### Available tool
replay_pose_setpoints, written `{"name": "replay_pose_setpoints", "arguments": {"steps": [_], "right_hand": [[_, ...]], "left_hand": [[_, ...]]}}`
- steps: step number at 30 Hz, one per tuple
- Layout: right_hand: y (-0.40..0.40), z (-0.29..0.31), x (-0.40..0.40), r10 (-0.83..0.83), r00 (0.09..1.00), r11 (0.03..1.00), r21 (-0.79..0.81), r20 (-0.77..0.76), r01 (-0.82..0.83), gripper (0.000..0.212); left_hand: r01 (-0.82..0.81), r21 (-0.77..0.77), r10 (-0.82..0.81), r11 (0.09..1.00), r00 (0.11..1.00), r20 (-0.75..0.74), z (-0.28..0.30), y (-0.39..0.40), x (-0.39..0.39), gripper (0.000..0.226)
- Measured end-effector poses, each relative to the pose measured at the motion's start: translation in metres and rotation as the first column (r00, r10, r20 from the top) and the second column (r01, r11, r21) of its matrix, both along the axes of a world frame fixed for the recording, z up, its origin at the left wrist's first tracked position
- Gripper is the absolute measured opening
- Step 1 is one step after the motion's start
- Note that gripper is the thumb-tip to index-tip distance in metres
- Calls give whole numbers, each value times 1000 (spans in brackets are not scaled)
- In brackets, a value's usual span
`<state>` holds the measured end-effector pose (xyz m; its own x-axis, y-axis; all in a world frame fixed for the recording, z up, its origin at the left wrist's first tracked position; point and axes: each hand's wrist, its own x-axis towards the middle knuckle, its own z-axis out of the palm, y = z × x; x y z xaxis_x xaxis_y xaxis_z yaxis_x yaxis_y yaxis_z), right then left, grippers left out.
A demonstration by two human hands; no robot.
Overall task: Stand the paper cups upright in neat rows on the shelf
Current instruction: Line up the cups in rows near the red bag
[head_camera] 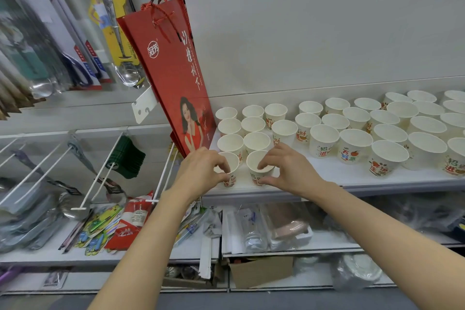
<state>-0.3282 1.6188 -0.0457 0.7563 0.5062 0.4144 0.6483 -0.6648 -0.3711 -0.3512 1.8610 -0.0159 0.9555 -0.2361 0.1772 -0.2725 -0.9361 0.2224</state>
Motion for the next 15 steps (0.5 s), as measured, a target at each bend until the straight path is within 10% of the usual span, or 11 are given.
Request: {"name": "replay_pose_setpoints", "arguments": {"steps": [15], "right_hand": [[-9, 5, 12, -128, 992, 976, 181, 16, 123, 19]], "left_hand": [[-39, -138, 49, 990, 996, 70, 10, 6, 31, 24]]}}
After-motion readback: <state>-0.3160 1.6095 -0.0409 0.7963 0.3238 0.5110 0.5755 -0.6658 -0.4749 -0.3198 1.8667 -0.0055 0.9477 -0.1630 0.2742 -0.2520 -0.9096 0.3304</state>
